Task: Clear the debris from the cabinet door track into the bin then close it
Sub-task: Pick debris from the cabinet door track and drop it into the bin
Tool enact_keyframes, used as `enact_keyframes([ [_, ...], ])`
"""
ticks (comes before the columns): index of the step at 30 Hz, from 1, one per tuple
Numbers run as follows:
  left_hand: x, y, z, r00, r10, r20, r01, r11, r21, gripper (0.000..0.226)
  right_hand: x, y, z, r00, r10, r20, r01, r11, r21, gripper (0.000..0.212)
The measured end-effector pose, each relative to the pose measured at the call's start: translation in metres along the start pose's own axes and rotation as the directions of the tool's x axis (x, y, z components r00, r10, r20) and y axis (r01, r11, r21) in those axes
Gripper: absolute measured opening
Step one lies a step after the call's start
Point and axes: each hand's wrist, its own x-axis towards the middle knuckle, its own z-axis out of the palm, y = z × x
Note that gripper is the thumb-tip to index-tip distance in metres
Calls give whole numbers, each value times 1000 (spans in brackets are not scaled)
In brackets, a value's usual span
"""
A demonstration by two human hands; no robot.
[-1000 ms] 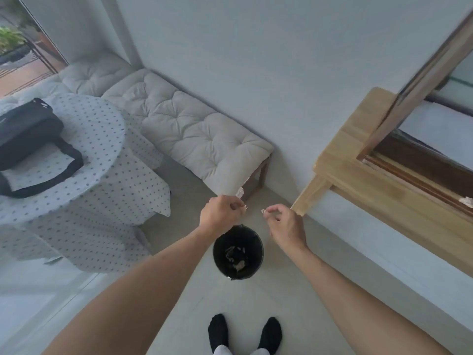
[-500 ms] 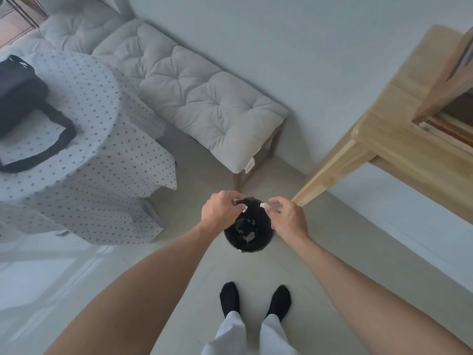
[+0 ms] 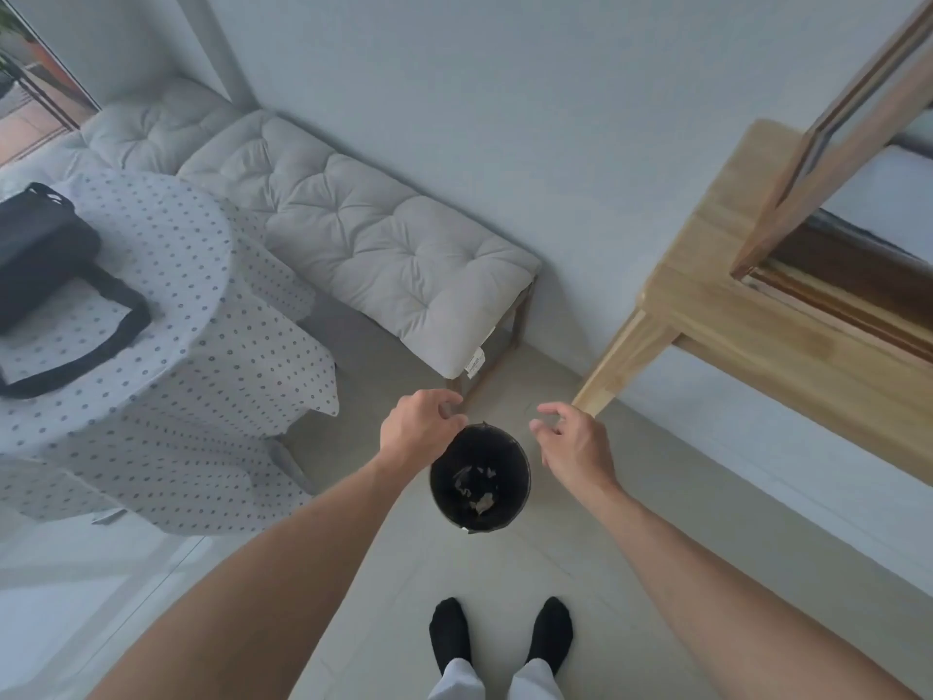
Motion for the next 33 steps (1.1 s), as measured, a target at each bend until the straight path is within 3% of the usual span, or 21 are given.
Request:
enact_keyframes([
  [9, -1, 94, -35, 985, 156, -74, -158, 987, -19, 36, -15, -31, -84, 981, -55, -184, 70, 994, 78, 24],
  [19, -8, 204, -51, 914, 388, -118, -390, 921, 6, 36, -25, -42, -185, 925, -113, -363, 170, 977, 131, 23],
  [33, -31, 340, 20, 800, 598, -34, -598, 801, 17, 33, -43, 28, -292, 833, 2, -553, 144, 965, 220, 22],
])
